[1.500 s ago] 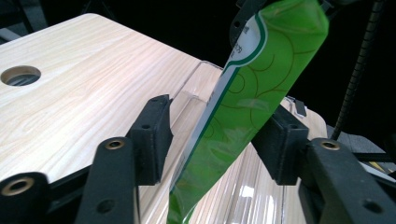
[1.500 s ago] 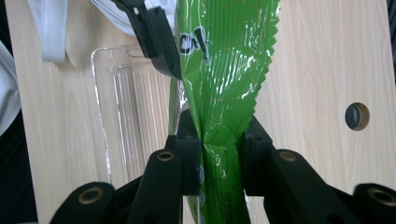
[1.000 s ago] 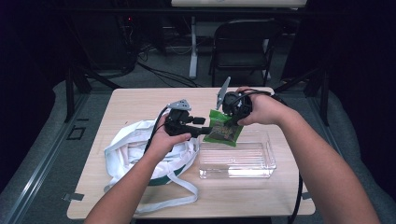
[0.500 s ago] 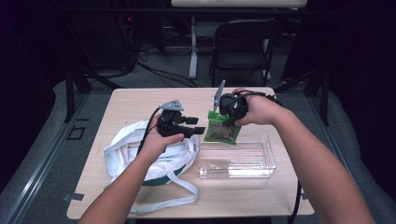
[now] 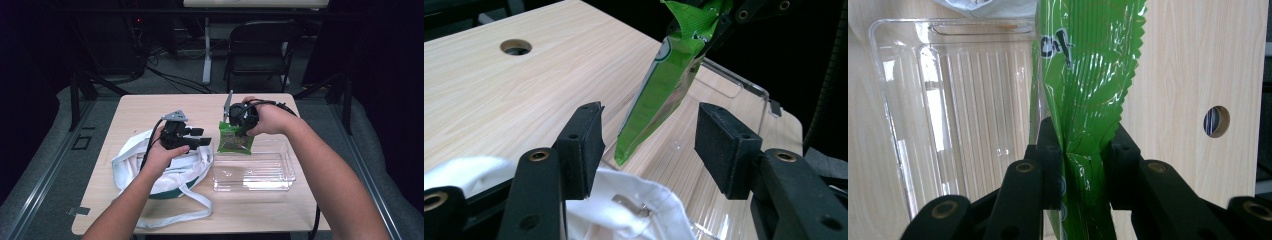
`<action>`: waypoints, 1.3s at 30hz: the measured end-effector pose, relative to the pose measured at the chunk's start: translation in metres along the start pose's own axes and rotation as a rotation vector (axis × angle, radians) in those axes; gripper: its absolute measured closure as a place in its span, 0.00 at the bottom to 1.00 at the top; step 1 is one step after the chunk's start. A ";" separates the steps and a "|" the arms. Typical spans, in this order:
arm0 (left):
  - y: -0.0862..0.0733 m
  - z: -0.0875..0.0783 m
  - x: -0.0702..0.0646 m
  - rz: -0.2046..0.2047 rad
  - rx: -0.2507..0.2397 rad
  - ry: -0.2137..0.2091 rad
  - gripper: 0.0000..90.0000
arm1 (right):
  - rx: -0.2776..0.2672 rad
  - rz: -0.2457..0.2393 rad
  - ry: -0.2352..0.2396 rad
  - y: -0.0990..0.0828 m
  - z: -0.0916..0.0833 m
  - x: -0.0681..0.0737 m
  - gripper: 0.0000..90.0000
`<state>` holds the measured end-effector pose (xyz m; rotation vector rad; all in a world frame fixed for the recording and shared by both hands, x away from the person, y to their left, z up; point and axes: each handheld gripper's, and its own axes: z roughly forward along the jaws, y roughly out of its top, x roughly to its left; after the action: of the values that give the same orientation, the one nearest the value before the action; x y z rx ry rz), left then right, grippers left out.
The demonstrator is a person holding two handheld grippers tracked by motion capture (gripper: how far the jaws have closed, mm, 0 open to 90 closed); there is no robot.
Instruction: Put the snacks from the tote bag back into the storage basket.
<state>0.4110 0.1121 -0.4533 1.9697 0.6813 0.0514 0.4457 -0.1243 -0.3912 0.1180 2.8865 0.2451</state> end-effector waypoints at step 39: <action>-0.057 -0.043 0.017 -0.102 -0.011 0.252 0.48 | 0.016 -0.040 -0.005 0.013 0.043 -0.001 0.81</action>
<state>0.3865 0.1741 -0.4845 1.9332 0.9414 0.2436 0.4582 -0.1051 -0.4297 0.0641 2.8834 0.2145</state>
